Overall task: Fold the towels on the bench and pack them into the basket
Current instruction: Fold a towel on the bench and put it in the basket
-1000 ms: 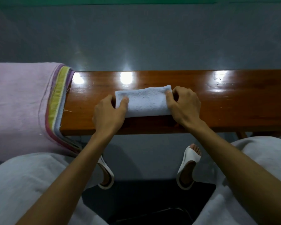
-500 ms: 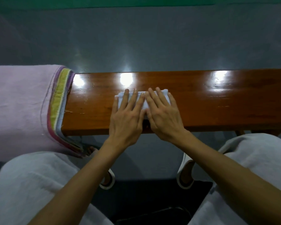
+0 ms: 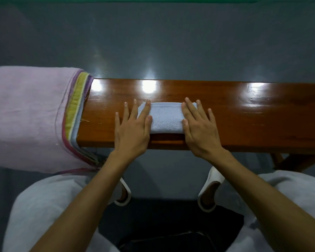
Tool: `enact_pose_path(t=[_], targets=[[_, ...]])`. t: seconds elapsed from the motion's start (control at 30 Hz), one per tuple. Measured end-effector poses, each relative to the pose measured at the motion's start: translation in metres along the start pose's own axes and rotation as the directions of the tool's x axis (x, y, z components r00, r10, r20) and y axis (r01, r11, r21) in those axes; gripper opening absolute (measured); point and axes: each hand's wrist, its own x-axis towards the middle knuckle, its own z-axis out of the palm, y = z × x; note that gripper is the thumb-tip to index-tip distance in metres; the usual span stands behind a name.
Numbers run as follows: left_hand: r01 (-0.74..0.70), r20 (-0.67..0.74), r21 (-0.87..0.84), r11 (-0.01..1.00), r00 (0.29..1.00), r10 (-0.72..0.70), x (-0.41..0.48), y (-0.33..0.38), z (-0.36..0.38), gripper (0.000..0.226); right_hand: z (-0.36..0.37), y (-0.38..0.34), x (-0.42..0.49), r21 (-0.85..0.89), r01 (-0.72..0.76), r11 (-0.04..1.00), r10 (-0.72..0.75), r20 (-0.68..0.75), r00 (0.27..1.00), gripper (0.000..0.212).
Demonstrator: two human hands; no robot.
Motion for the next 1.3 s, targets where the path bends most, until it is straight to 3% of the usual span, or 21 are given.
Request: enact_pose_path(t=[0.13,0.23,0.3,0.4,0.53,0.73,0.9,1.13,1.3], targets=[[0.011,0.033,-0.232,0.973,0.999,-0.003,0.0,-0.007,-0.008,0.051,-0.008,0.005,-0.001,0.22,-0.026,0.975,0.023,0.016,1.0,0.059],[0.06,-0.118,-0.422,0.905,0.986,-0.121,-0.006,-0.012,-0.02,0.043,-0.026,0.012,-0.001,0.507,-0.083,0.858,0.11,-0.024,0.994,0.05],[0.095,-0.137,-0.47,0.878,0.974,-0.179,-0.014,-0.011,-0.026,0.034,-0.038,0.014,-0.005,0.585,-0.112,0.803,0.188,-0.07,0.98,0.042],[0.089,-0.051,-0.439,0.894,0.991,-0.124,-0.021,-0.006,-0.029,0.024,-0.041,0.009,-0.008,0.499,-0.177,0.848,0.221,-0.03,0.975,0.03],[0.05,-0.011,-0.311,0.949,0.998,-0.056,-0.018,0.003,-0.024,0.028,-0.033,-0.002,0.0,0.295,-0.233,0.927,0.223,0.065,0.973,0.027],[0.145,-0.032,-0.198,0.969,0.988,-0.154,-0.006,0.03,-0.018,0.027,-0.035,-0.014,0.007,0.107,-0.297,0.949,0.296,0.027,0.955,0.032],[0.119,-0.054,-0.169,0.978,0.99,-0.13,0.004,0.048,-0.018,0.026,-0.036,-0.004,0.01,0.252,-0.304,0.919,0.295,0.073,0.953,0.025],[-0.036,-0.052,-0.398,0.917,0.999,0.017,0.005,0.058,-0.014,0.023,-0.043,0.018,-0.006,0.39,-0.251,0.886,0.289,-0.04,0.957,0.028],[-0.155,-0.085,-0.639,0.754,0.988,0.131,0.005,0.086,-0.009,0.016,-0.066,0.054,-0.028,0.468,-0.212,0.858,0.298,-0.118,0.947,0.027]])
